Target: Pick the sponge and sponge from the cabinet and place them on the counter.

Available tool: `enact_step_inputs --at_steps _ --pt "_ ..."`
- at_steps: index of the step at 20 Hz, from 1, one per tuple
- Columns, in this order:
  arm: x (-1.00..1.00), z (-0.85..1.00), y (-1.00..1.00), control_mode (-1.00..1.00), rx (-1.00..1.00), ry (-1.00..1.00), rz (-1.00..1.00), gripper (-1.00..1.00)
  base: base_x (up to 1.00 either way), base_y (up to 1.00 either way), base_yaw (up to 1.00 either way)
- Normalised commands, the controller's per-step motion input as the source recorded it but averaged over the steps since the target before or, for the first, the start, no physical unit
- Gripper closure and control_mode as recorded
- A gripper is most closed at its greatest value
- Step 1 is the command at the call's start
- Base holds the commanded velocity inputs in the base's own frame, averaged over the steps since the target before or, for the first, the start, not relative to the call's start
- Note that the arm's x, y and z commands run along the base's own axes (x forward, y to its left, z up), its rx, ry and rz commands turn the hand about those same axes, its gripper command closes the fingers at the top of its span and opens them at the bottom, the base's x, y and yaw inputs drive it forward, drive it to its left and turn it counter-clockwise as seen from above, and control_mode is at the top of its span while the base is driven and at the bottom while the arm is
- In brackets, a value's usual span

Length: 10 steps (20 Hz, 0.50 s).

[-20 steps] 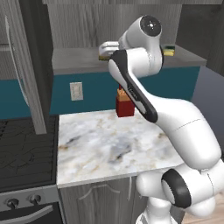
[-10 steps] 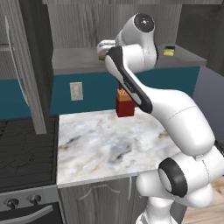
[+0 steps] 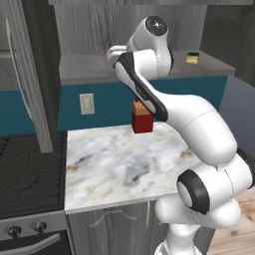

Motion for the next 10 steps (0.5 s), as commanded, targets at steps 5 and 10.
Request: enact_step_inputs --at_steps 5,10 --pt "0.26 -0.05 0.04 -1.00 0.00 0.00 0.00 -1.00 0.00 0.00 0.00" --pt "0.28 0.00 0.02 -1.00 0.00 0.00 0.00 -1.00 0.00 0.00 0.00"
